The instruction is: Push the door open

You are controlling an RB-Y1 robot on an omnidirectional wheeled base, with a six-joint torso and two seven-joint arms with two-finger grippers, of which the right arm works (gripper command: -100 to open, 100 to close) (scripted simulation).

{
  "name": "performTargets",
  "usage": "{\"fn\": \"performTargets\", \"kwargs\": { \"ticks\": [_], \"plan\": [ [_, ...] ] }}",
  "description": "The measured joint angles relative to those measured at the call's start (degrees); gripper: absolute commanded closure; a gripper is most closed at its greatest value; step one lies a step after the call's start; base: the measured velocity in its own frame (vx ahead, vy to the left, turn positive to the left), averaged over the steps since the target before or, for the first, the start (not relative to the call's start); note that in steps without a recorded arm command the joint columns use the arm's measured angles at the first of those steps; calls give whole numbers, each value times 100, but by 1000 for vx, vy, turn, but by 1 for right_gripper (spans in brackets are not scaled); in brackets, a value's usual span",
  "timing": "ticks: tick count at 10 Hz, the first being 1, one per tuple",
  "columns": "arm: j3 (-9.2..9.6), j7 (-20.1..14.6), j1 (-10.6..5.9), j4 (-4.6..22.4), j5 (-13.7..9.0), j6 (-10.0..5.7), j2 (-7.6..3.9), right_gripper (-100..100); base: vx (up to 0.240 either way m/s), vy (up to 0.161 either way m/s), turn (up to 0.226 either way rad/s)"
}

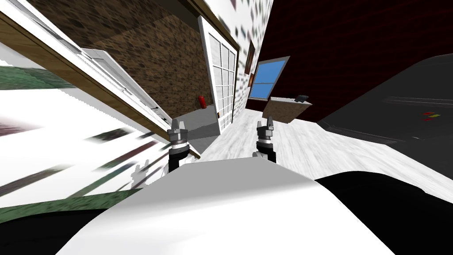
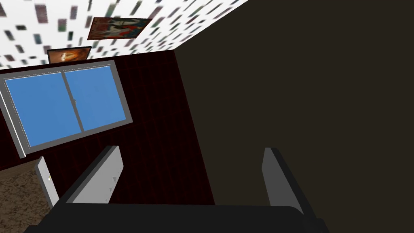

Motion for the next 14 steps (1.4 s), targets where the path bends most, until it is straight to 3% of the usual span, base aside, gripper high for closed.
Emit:
{"fn": "performTargets", "kwargs": {
  "ticks": [8,14],
  "plan": [
    [-50,338,-56,402,-875,656,-169,-100,84,1,37],
    [-17,695,-117,831,-1619,1182,-223,-100,90,-8,43]
  ]
}}
